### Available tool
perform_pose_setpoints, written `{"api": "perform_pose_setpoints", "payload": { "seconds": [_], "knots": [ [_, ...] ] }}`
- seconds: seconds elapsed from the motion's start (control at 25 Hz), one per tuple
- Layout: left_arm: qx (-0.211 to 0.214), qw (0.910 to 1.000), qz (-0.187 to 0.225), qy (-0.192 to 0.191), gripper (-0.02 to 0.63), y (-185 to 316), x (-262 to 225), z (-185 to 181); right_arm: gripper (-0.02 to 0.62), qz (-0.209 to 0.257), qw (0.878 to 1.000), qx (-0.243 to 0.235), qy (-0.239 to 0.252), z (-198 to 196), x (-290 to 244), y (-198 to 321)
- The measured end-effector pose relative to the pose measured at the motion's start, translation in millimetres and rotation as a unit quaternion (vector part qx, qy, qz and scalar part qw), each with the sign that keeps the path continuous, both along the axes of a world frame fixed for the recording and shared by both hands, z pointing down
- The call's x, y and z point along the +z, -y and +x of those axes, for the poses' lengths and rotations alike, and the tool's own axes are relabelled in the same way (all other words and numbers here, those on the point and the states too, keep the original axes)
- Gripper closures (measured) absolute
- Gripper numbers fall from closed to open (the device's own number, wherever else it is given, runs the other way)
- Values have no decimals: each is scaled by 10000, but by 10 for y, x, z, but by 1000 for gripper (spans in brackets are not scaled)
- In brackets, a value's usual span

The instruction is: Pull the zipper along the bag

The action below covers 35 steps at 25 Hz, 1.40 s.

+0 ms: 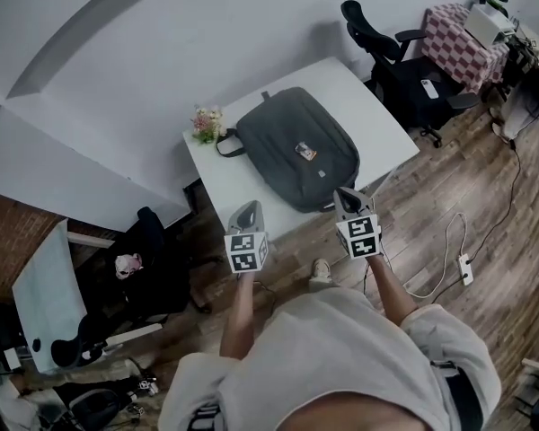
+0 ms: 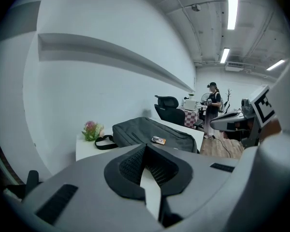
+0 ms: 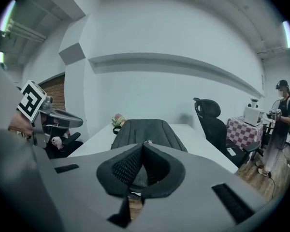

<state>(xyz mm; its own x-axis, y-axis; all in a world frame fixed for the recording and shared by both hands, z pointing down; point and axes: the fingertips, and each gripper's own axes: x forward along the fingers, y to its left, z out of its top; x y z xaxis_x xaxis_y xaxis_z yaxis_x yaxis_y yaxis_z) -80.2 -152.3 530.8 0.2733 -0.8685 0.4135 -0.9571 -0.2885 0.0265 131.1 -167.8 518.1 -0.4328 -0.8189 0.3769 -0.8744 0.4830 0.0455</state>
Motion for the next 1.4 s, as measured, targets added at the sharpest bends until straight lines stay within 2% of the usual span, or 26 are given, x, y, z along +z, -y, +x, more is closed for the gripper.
{"api": "perform_pose_setpoints", "payload": {
  "seconds": [0.4, 0.72, 1.04, 1.24, 1.4],
  "knots": [
    [-267, 9993, -230, 118, 581, 448, 143, 78, 581, -248, 9988, -406, 80, -30, 222, 508],
    [-269, 9985, -462, 142, 581, 536, 333, 72, 581, -551, 9974, -452, 128, -52, 479, 513],
    [-78, 9973, -733, 37, 581, 569, 587, 1, 581, -800, 9957, -462, -20, -222, 685, 465],
    [60, 9965, -838, -34, 581, 603, 735, -60, 581, -900, 9937, -605, -295, -388, 823, 408],
    [126, 9956, -919, -93, 581, 556, 825, -121, 581, -817, 9873, -999, -930, -540, 935, 308]
  ]
}}
